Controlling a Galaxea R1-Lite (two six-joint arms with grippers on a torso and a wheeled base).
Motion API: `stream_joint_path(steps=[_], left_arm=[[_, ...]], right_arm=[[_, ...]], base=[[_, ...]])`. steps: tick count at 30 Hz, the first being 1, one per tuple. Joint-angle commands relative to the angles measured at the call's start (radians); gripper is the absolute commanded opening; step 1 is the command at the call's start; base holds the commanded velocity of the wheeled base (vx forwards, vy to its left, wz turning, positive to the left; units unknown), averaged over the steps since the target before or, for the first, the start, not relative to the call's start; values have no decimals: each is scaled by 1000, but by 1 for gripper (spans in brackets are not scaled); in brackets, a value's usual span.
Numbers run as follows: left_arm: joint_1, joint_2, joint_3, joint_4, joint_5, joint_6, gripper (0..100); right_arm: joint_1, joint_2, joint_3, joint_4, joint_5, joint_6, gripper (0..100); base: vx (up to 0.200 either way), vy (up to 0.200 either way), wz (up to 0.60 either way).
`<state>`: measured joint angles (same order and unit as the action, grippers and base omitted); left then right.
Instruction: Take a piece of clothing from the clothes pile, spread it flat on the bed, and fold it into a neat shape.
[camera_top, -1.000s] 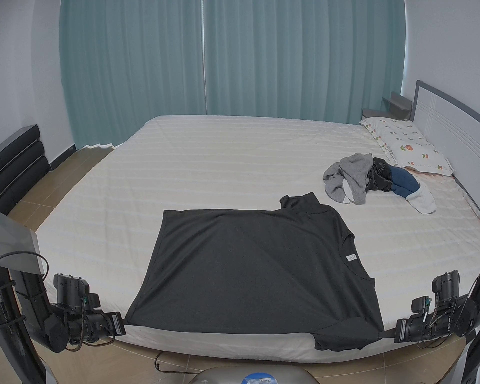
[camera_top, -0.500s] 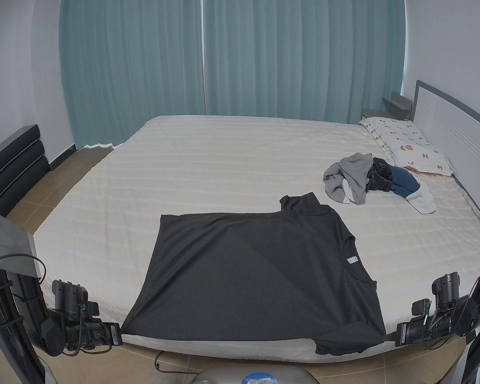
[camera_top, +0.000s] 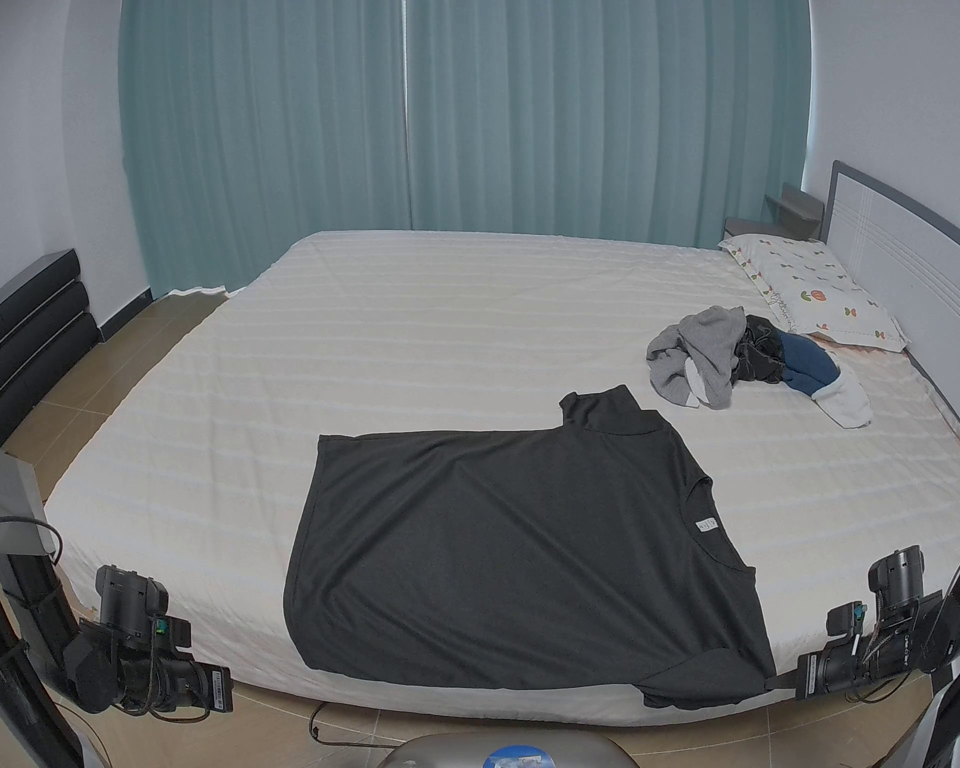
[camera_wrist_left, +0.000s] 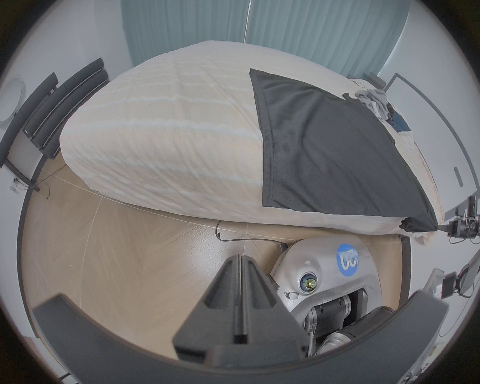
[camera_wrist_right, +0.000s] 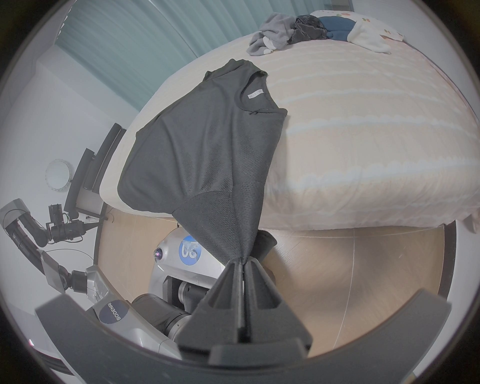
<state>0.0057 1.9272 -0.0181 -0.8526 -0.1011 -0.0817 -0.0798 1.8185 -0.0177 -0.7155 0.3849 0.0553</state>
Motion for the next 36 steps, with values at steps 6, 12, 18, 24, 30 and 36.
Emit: stream_joint_path(steps=[6,12,18,24,30,36], left_arm=[[-6,3,-48,-2,-74,-55,0],[-6,151,-100,-62,-170,-67,0],[-6,320,-125,-226,-192,-35,100],[-7,461,-141,-428,-193,88,100],[-36,510,-184,-488,-233,126,100],[-35,506,-221,-488,-335,112,100]], right_arm=[[5,-15,-1,-12,9,3,0],[11,-5,-19,-22,11,8,0],[12,10,-47,-21,23,31,0],[12,12,-58,-21,26,32,0],[9,12,-62,-21,38,35,0],[11,12,-61,-22,40,35,0]], base=[[0,0,0],[0,0,0],[0,0,0],[0,0,0],[0,0,0],[0,0,0]])
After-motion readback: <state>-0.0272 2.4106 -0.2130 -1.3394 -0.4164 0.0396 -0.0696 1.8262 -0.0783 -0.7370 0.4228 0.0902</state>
